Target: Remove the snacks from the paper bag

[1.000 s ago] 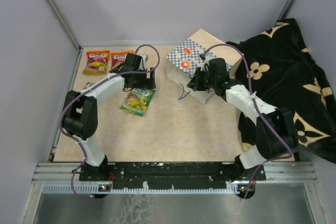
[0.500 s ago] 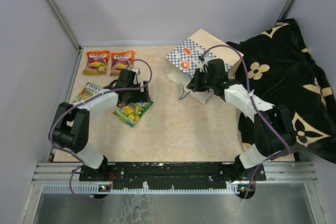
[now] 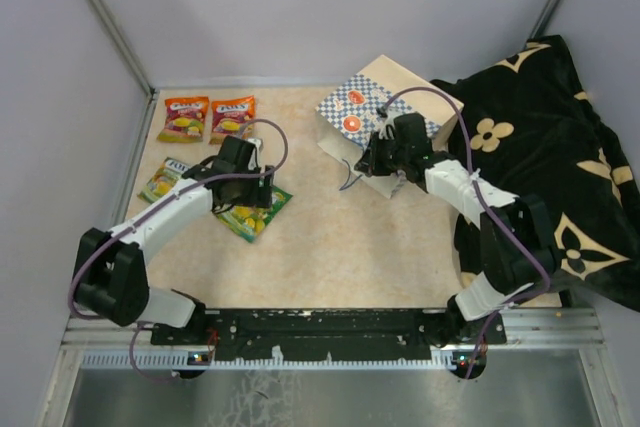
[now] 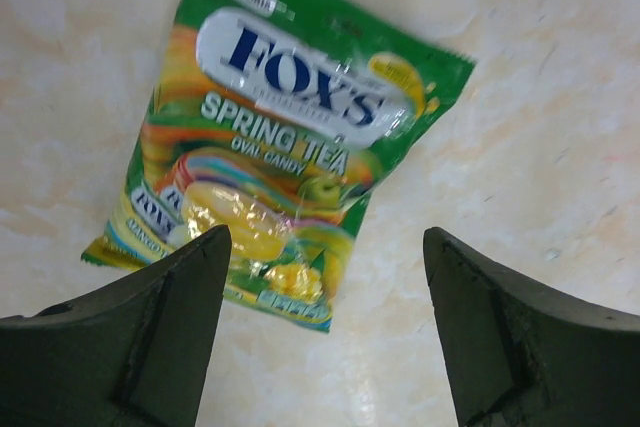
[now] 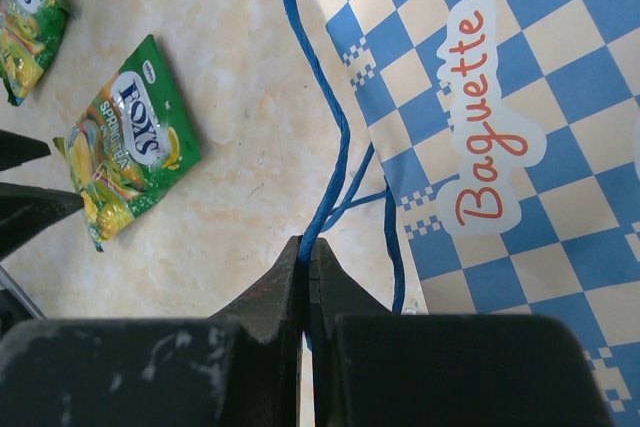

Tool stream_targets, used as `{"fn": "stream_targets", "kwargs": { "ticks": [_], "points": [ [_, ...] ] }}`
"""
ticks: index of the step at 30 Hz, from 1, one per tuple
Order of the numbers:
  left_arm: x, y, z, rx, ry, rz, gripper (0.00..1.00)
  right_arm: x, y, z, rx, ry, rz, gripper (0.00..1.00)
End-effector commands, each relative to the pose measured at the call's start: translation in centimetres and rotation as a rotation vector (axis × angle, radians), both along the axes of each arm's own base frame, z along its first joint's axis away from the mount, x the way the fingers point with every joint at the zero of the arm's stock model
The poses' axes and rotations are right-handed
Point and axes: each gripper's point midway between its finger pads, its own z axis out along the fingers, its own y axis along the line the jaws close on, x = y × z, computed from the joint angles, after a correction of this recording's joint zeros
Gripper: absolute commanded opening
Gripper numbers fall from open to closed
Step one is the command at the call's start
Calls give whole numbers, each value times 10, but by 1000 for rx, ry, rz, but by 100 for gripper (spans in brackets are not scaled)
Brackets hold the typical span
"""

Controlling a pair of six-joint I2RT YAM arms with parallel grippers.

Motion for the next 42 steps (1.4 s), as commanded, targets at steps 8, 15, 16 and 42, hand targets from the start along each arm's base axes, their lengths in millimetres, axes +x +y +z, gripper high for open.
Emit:
{"fn": "stream_targets", "kwargs": {
  "ticks": [8, 15, 16, 42],
  "points": [
    [-27, 36, -66, 217, 247, -17, 88, -3, 10, 2, 19, -22, 38, 0],
    [-21, 52, -88, 244, 330, 123, 89, -5, 11, 9, 31, -39, 48, 0],
    [-20, 54, -89, 239, 332, 150, 90, -5, 12, 10, 35, -41, 50, 0],
    [74, 54, 10, -142, 31, 397, 100, 6, 18, 52, 54, -95, 41, 0]
  ]
}}
